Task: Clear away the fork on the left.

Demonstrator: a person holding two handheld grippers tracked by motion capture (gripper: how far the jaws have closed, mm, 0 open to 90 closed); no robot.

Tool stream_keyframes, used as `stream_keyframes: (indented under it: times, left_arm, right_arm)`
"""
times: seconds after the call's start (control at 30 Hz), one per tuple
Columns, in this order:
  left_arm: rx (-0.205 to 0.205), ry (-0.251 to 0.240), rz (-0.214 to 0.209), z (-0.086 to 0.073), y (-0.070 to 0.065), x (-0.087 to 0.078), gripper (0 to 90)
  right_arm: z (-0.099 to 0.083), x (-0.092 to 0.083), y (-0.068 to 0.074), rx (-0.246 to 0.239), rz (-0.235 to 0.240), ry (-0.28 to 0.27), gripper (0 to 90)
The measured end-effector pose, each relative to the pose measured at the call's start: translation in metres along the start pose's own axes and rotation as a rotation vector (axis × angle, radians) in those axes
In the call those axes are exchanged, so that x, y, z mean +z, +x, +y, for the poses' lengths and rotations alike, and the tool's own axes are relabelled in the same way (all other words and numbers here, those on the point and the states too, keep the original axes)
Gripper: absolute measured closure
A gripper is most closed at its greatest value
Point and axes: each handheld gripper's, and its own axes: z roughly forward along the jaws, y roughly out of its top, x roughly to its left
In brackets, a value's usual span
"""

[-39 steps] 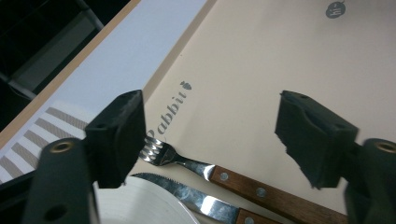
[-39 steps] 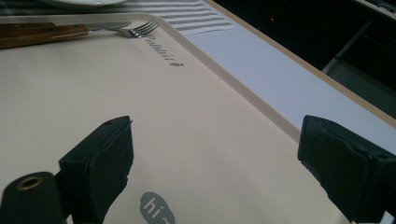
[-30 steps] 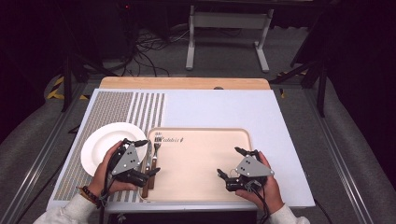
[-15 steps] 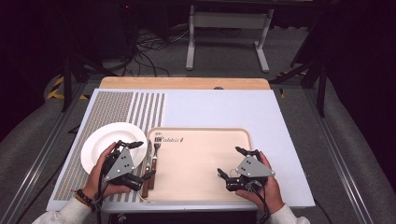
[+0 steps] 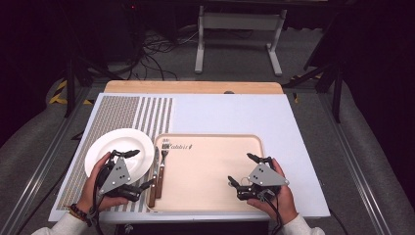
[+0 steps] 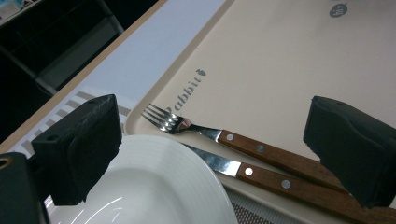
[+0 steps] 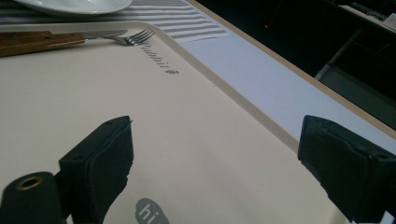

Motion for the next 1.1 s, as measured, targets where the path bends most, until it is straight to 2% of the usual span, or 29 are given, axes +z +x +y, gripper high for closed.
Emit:
stream_keyframes:
  times: [0.37, 0.63, 0.77, 0.87, 0.93, 1.0, 1.1]
  left_arm:
    - [-0.028, -0.008, 0.029, -0.012, 0.004, -0.014, 5.5]
    - [-0.084, -0.032, 0.041, -0.023, 0.01, -0.026, 5.0]
    - [-0.099, -0.028, 0.054, -0.028, 0.011, -0.03, 4.7]
    - [-0.092, -0.023, 0.087, -0.033, 0.009, -0.035, 5.8]
    - [-0.088, -0.025, 0.095, -0.034, 0.01, -0.036, 6.0]
    - [-0.106, -0.031, 0.094, -0.035, 0.01, -0.038, 6.3]
    - [-0.101, -0.026, 0.101, -0.037, 0.009, -0.04, 6.3]
  right_arm:
    - [0.0, 0.002, -0.001, 0.015, -0.006, -0.015, 11.6]
    - [0.002, 0.002, -0.003, 0.02, -0.014, -0.028, 11.7]
    - [0.003, 0.003, -0.005, 0.025, -0.017, -0.032, 11.7]
    - [0.004, 0.005, -0.005, 0.023, -0.017, -0.034, 11.7]
    - [0.005, 0.005, -0.005, 0.022, -0.016, -0.033, 11.8]
    - [0.005, 0.007, -0.005, 0.019, -0.016, -0.03, 11.8]
    - [0.006, 0.008, -0.006, 0.022, -0.019, -0.032, 11.9]
